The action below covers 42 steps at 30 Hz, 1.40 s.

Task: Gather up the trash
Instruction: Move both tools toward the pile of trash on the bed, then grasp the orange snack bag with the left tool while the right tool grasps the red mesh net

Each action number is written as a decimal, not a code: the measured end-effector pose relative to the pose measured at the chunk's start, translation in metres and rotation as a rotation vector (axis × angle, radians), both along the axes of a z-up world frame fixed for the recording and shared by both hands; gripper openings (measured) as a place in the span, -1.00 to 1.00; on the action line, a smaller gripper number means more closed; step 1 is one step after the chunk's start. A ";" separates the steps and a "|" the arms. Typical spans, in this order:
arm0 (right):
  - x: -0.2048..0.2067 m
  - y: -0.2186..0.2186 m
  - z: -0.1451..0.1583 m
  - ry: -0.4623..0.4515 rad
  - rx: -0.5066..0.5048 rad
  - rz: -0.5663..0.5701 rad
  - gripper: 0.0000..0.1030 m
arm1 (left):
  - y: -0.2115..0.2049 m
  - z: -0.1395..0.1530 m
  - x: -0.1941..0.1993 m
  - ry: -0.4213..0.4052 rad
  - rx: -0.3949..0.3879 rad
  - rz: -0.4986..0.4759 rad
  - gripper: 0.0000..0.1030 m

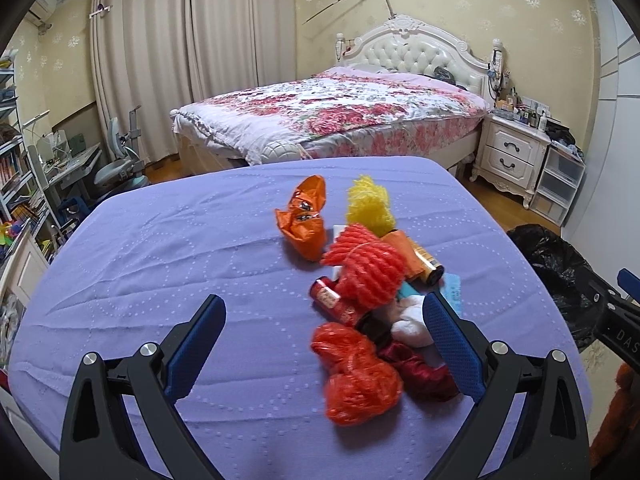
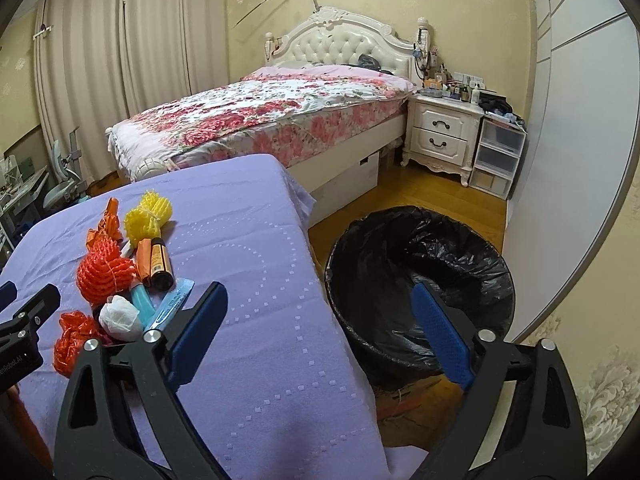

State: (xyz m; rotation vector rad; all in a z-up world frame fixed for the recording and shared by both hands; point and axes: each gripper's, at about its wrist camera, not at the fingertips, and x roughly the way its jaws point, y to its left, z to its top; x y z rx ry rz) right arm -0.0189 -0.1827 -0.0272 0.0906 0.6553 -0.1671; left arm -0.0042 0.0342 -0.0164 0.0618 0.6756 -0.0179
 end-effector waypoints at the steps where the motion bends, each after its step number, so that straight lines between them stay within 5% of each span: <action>1: 0.001 0.001 -0.001 0.002 0.004 0.006 0.52 | 0.003 0.000 0.000 0.003 0.004 0.006 0.69; 3: 0.003 0.006 -0.003 0.015 0.008 0.023 0.49 | 0.010 -0.003 0.001 0.021 0.008 0.014 0.40; 22: 0.047 0.109 0.013 0.004 -0.010 0.299 0.32 | 0.102 -0.005 0.015 0.048 0.035 0.152 0.47; 36: 0.082 0.178 -0.003 0.103 -0.040 0.427 0.32 | 0.167 -0.018 0.023 0.108 0.015 0.252 0.52; 39: 0.084 0.181 -0.010 0.138 -0.024 0.452 -0.24 | 0.163 -0.020 0.023 0.113 0.007 0.241 0.52; 42: 0.082 0.177 -0.009 0.134 -0.003 0.452 -0.25 | 0.156 -0.020 0.027 0.111 0.004 0.223 0.52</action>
